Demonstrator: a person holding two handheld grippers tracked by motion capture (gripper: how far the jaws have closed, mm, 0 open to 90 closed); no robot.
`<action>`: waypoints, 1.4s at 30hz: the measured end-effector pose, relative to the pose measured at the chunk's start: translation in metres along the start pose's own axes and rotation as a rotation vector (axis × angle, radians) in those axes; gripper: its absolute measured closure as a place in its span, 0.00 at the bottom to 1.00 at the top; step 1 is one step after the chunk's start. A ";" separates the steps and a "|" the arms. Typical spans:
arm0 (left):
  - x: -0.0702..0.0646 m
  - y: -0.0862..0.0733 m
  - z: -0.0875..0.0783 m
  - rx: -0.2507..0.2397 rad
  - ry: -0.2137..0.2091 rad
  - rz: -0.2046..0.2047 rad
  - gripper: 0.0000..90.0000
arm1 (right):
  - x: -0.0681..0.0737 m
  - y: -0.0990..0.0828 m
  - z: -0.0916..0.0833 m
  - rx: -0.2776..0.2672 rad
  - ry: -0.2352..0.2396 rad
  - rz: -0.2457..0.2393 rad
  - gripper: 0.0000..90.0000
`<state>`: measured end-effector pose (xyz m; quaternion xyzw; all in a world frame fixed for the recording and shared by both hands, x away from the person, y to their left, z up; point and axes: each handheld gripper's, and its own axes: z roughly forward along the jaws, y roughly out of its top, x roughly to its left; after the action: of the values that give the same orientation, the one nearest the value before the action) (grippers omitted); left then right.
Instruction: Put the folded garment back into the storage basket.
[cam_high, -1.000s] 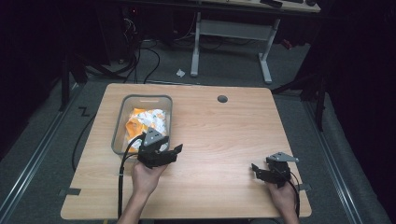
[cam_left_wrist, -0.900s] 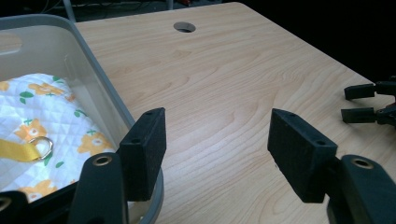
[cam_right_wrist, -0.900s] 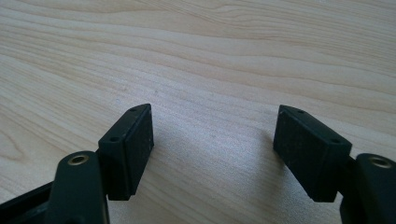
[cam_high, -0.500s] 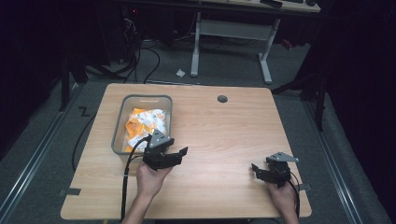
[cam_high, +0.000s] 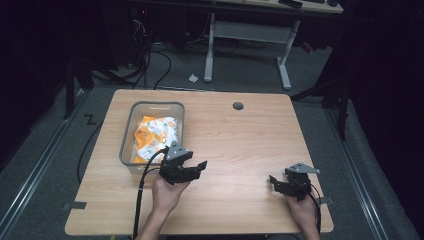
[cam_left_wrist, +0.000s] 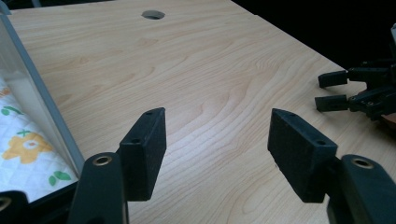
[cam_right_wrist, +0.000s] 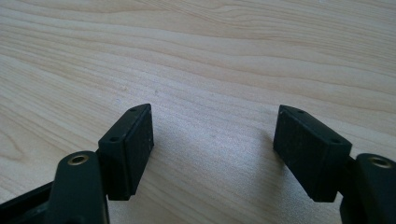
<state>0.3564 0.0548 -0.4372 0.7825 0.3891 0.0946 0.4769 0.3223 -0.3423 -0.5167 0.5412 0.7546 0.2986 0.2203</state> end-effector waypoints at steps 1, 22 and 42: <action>0.000 0.000 0.001 0.003 -0.001 0.001 0.42 | 0.000 0.000 0.000 -0.001 0.000 -0.002 0.32; -0.010 -0.008 0.023 0.047 -0.030 0.012 0.42 | 0.000 0.000 0.000 0.000 0.000 0.000 0.32; -0.017 -0.019 0.046 0.103 -0.030 0.018 0.42 | 0.000 0.000 0.000 -0.001 0.000 -0.002 0.32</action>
<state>0.3586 0.0161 -0.4734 0.8107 0.3790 0.0670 0.4411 0.3223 -0.3424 -0.5167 0.5401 0.7551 0.2988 0.2208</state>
